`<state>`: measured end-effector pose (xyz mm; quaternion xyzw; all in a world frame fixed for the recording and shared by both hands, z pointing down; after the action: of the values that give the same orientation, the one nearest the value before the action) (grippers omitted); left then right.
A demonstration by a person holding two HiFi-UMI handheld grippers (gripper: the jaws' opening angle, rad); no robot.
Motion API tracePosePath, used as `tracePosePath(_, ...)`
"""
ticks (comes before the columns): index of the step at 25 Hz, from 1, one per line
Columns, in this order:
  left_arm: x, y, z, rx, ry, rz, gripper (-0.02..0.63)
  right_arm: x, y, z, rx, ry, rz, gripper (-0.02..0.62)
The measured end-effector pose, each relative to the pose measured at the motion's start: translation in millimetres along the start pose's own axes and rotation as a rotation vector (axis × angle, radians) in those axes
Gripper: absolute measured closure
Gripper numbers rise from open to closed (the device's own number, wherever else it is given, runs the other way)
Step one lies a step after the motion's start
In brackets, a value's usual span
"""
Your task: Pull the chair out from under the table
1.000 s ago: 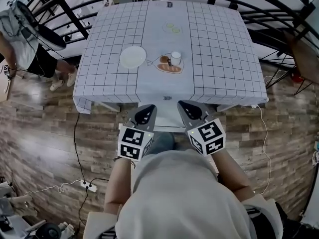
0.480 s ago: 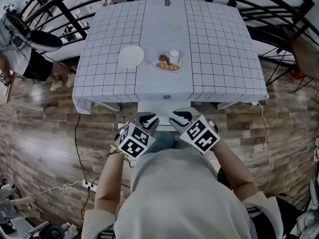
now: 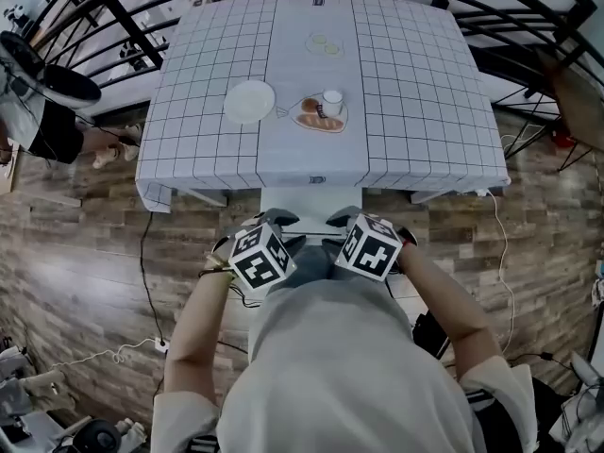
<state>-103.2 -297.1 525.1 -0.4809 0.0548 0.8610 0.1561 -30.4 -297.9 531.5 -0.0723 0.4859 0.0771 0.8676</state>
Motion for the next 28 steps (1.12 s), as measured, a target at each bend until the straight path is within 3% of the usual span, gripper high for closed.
tracePosePath(4, -3, -12, 0, -0.028, 0.042, 0.124, 0.377, 2, 7, -6, -0.023, -0.007, -0.098, 0.437)
tracePosePath(12, -22, -26, 16, -0.116, 0.158, 0.147, 0.354, -17, 21, 3, 0.127, 0.133, -0.105, 0.4)
tracePosePath(21, -45, -27, 30, -0.23, 0.271, 0.145, 0.36, -54, 25, 1, 0.248, 0.23, -0.066, 0.391)
tracePosePath(28, -63, -25, 35, -0.272, 0.305, 0.13, 0.439, -75, 25, 15, 0.251, 0.249, -0.065, 0.401)
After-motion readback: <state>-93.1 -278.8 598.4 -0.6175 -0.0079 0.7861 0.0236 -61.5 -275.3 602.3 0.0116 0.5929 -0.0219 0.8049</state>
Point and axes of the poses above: the fingertips, and each gripper's own axes: x backward along the fingers, y to its left, z out of its underside, the point moved 4 cm from there along x, backward along the fingers
